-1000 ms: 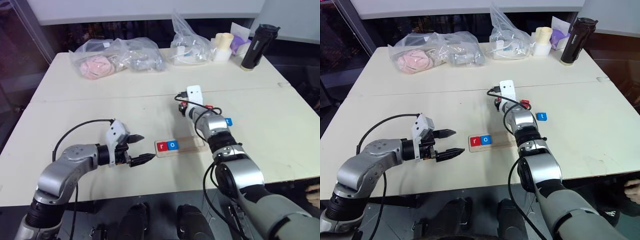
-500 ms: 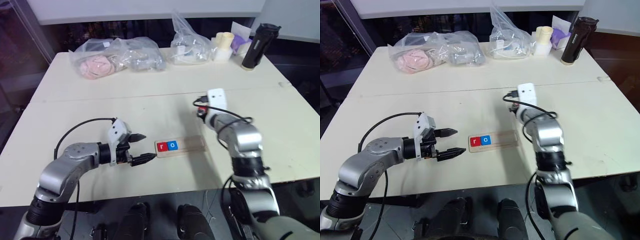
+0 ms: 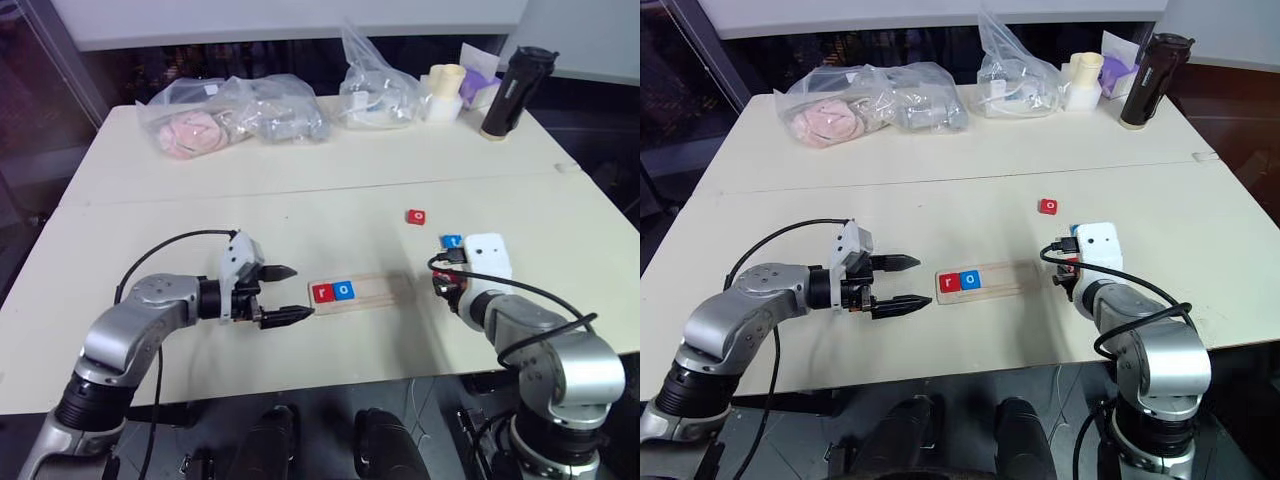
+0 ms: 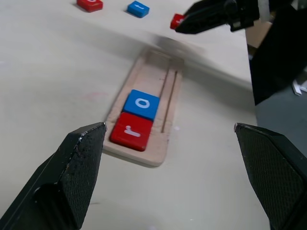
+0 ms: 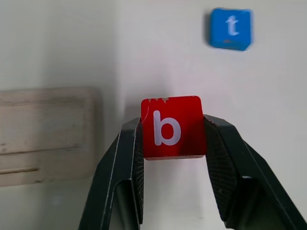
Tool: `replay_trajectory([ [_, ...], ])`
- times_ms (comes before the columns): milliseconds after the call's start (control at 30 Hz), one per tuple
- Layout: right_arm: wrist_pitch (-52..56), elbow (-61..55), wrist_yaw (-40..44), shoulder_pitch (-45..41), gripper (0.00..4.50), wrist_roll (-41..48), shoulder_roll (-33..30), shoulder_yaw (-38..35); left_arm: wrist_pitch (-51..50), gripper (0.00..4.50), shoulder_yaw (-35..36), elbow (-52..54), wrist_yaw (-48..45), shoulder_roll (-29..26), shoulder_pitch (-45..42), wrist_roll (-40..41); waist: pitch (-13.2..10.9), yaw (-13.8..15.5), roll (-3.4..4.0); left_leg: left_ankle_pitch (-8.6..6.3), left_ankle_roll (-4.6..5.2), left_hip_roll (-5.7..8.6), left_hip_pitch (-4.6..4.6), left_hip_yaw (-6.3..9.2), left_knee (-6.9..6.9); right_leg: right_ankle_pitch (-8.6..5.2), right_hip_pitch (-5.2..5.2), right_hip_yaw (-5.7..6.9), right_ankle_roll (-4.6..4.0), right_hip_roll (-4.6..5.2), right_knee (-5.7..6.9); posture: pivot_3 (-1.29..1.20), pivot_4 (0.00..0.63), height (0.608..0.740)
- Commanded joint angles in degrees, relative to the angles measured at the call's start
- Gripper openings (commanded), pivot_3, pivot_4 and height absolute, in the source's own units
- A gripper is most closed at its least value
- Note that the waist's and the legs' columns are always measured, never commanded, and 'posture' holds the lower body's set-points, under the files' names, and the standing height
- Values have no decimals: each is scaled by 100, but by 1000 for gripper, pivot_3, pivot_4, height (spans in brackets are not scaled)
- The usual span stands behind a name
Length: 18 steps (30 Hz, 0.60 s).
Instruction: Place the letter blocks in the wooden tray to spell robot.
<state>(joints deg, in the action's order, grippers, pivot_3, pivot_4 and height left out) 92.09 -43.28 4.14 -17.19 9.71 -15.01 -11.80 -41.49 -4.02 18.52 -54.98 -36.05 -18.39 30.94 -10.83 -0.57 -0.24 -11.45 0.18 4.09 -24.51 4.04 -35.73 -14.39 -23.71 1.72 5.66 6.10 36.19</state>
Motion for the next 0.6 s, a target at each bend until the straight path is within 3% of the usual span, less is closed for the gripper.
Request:
replay_trajectory([
  [33, 41, -47, -129, -97, 1181, -65, 100, 23, 118, 4500, 14, 100, -63, -81, -61, 13, 0, 0, 0, 0, 0, 1, 0, 0, 1, 0, 0, 0, 0, 0, -2, 0, 150, 725],
  [167, 41, 180, -144, -147, 1181, -87, 128, 147, 154, 4500, -19, 186, -37, -139, 65, -42, 0, -4, 0, 0, 0, 2, -1, 0, 2, 0, 0, 0, 1, 0, -3, 0, 150, 725],
  [300, 40, 242, -70, -118, 3256, -50, 48, 255, 99, 4500, 28, 270, -22, -187, 97, 32, 0, -3, 0, 0, 0, 1, 0, 0, 4, 0, -1, 0, 0, 0, -3, 0, 150, 725],
  [400, 40, 257, 19, -117, 4466, -30, -44, 221, 107, 4500, 4, 246, -10, -181, 55, 17, 0, 10, 0, 0, 0, 1, -1, 0, 3, 0, 1, 1, 0, 0, -4, 0, 150, 725],
  [467, -100, 257, 434, -145, 4466, 199, -488, 289, 137, 4500, -44, 195, -15, -136, -15, -1, -1, 12, 1, 0, 0, 1, 0, 0, 3, 0, 2, 1, 0, 0, -6, 0, 150, 725],
  [600, -1127, 393, 2013, -86, 4466, 921, -2086, 612, 254, 4500, -171, 65, -56, -44, -113, -66, -6, 10, -1, -1, 2, 6, -1, -3, -2, -1, 9, 7, 2, 3, -14, 0, 150, 725],
])
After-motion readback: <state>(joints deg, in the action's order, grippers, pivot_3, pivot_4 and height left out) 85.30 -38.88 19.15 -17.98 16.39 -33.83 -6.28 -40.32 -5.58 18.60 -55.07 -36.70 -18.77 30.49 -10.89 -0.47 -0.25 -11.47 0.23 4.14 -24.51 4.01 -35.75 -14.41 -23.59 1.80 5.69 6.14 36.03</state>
